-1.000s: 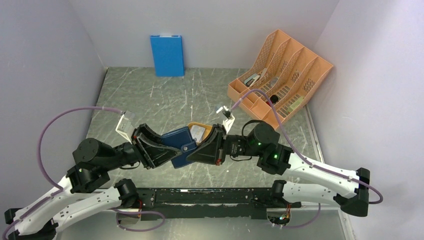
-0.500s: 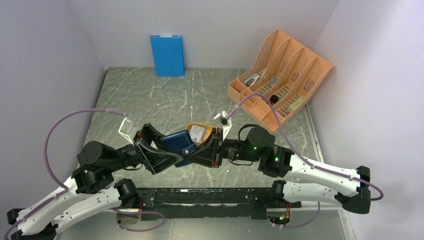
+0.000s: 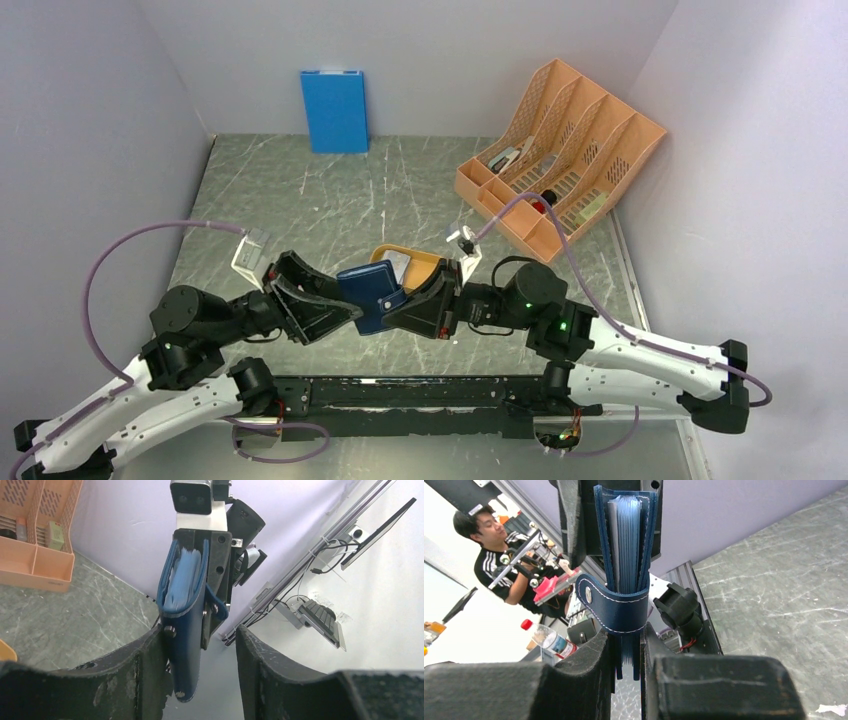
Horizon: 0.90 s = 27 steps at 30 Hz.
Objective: Put the credit cards into the card holder
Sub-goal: Close the card holder.
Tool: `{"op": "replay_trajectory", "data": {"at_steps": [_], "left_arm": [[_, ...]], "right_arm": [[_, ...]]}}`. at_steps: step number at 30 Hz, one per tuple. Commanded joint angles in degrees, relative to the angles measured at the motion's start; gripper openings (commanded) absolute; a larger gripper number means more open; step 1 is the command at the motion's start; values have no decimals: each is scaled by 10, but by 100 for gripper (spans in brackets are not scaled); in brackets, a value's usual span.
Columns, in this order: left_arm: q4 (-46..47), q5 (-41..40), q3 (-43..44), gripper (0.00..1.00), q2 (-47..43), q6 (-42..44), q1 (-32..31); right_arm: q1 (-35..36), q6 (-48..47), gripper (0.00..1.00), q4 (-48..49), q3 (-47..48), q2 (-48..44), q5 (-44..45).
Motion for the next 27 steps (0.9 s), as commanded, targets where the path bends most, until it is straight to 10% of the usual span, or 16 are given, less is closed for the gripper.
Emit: {"op": "replay_trajectory", "data": {"at_steps": [1, 12, 17, 23, 27], "left_arm": [[22, 2, -11, 54, -8, -7, -3], [49, 49, -16, 27, 18, -17, -3], [48, 54, -16, 35, 20, -16, -3], [20, 30, 3, 5, 20, -4, -3], [-103, -80, 72, 5, 20, 25, -3]], "right_arm": [[-1, 18, 0, 66, -12, -21, 17], [0, 33, 0, 93, -24, -28, 23], [0, 37, 0, 101, -25, -25, 20], [0, 25, 0, 52, -6, -22, 20], [0, -11, 38, -77, 34, -46, 60]]}}
